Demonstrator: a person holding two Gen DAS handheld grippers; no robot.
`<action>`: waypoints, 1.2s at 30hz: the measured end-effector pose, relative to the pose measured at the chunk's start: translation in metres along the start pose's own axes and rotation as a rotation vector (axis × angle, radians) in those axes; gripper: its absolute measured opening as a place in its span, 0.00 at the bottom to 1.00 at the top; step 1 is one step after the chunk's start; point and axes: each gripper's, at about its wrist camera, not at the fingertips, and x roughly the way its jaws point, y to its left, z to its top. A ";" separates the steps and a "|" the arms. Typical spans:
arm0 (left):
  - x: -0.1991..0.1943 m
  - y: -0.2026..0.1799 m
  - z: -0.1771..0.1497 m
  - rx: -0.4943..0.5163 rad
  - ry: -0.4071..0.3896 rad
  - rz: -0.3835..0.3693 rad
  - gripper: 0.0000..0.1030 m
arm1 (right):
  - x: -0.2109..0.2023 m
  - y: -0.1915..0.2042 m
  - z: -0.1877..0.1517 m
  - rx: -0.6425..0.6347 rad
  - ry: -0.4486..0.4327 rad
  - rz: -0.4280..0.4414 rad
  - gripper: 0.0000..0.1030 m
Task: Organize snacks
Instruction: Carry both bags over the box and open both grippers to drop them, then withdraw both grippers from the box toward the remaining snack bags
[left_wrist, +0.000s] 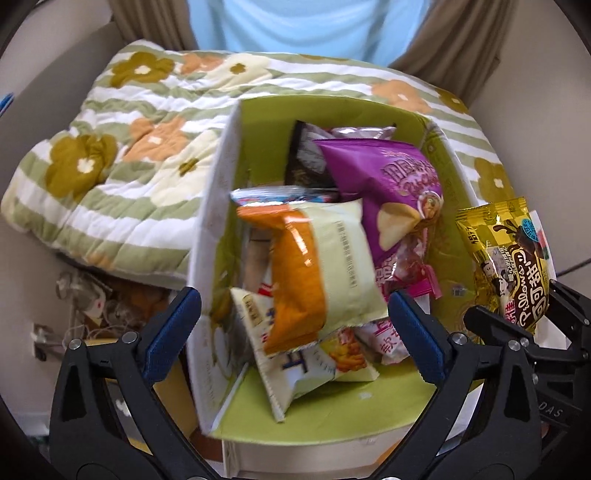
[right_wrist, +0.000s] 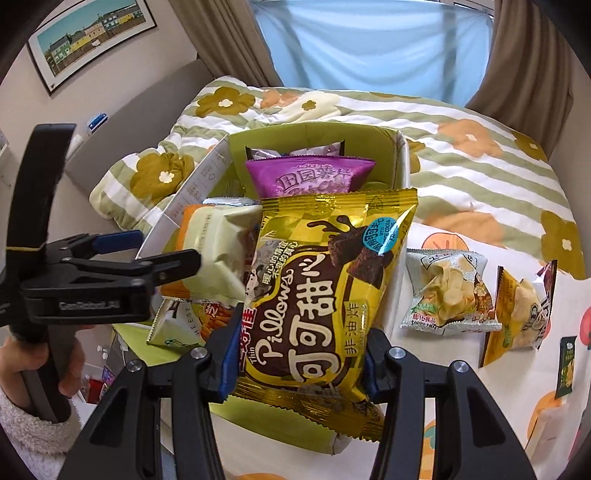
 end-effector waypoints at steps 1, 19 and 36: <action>-0.003 0.003 -0.003 -0.016 -0.005 -0.004 0.98 | 0.000 0.000 0.000 0.000 -0.001 0.003 0.46; -0.007 0.027 -0.025 -0.098 0.001 0.036 0.98 | 0.020 0.019 -0.001 0.059 -0.005 0.070 1.00; -0.068 0.013 -0.041 -0.021 -0.118 0.034 0.98 | -0.031 0.038 -0.013 -0.003 -0.118 0.013 1.00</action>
